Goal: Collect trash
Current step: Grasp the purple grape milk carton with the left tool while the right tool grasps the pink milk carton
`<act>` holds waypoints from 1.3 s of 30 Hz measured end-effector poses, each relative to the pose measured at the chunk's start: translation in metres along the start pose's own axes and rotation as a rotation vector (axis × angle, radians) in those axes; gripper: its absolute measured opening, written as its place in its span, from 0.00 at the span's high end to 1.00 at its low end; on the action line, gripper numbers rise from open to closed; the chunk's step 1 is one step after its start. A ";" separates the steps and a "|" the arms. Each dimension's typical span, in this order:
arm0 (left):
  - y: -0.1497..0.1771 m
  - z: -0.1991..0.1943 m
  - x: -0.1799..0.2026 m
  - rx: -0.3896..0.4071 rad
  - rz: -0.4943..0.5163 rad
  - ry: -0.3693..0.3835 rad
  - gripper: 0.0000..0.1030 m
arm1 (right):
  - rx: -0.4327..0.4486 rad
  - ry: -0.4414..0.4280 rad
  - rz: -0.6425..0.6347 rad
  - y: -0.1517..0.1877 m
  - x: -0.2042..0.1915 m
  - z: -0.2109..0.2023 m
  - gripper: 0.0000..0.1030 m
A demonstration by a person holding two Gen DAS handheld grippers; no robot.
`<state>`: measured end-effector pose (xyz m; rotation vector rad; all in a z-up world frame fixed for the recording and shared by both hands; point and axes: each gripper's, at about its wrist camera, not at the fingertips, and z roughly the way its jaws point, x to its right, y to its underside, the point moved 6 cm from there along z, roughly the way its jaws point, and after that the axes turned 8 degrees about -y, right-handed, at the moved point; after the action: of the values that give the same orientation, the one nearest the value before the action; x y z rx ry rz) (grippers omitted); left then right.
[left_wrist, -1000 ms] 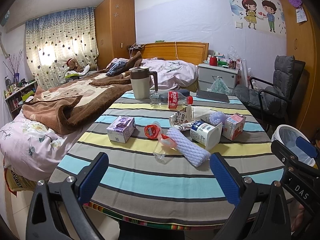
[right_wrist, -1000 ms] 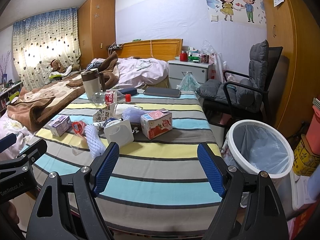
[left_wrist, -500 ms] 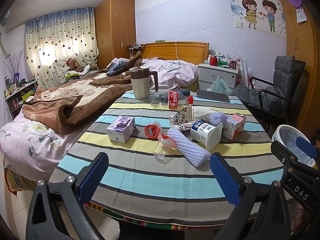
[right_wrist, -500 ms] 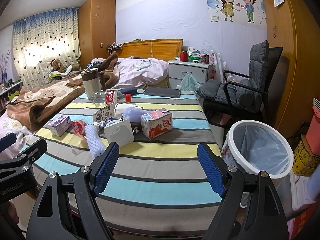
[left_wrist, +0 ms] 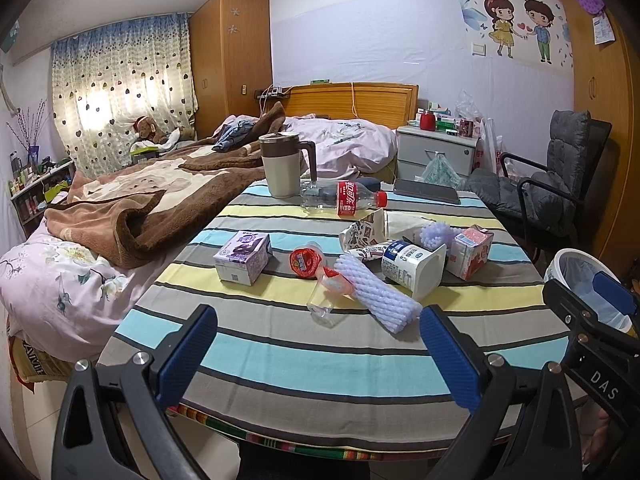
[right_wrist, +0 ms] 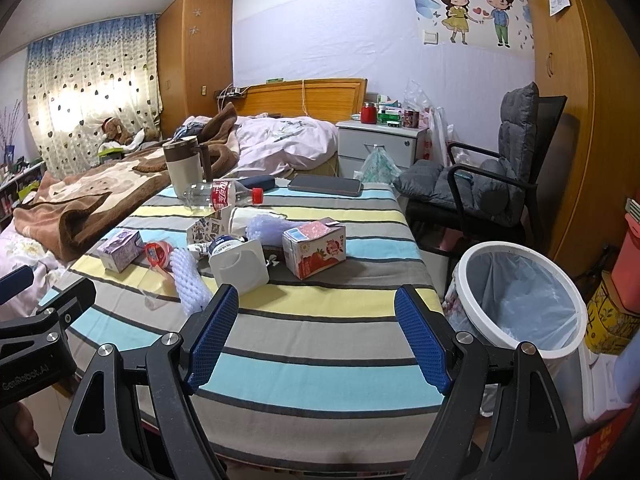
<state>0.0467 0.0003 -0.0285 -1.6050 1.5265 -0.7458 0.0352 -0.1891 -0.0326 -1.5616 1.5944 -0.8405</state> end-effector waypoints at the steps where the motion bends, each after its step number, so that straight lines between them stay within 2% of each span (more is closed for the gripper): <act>1: 0.000 -0.001 0.000 0.000 -0.001 -0.001 0.00 | -0.002 -0.001 -0.001 0.000 0.000 -0.001 0.21; 13: 0.001 0.003 -0.004 -0.006 -0.003 -0.001 0.00 | -0.008 -0.002 -0.008 -0.001 -0.002 0.002 0.21; 23: 0.002 0.030 -0.007 -0.047 0.005 0.011 0.00 | -0.023 -0.005 -0.016 -0.002 -0.001 0.016 0.21; 26: 0.003 0.045 -0.014 -0.078 0.004 0.017 0.00 | -0.013 -0.024 -0.013 -0.006 0.004 0.026 0.21; 30: 0.002 0.066 -0.025 -0.115 -0.028 0.066 0.00 | -0.037 -0.029 -0.008 -0.010 0.016 0.048 0.21; 34: -0.003 0.082 -0.042 -0.117 -0.046 0.056 0.00 | -0.056 -0.041 -0.013 -0.014 0.025 0.067 0.21; 36: -0.003 0.092 -0.053 -0.135 -0.074 0.062 0.00 | -0.126 -0.042 0.037 -0.013 0.033 0.081 0.21; 39: -0.005 0.104 -0.067 -0.153 -0.108 0.055 0.00 | -0.128 -0.062 0.068 -0.016 0.031 0.093 0.21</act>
<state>0.1298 0.0807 -0.0723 -1.8055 1.5790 -0.7527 0.1232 -0.2168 -0.0686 -1.5967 1.6747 -0.6588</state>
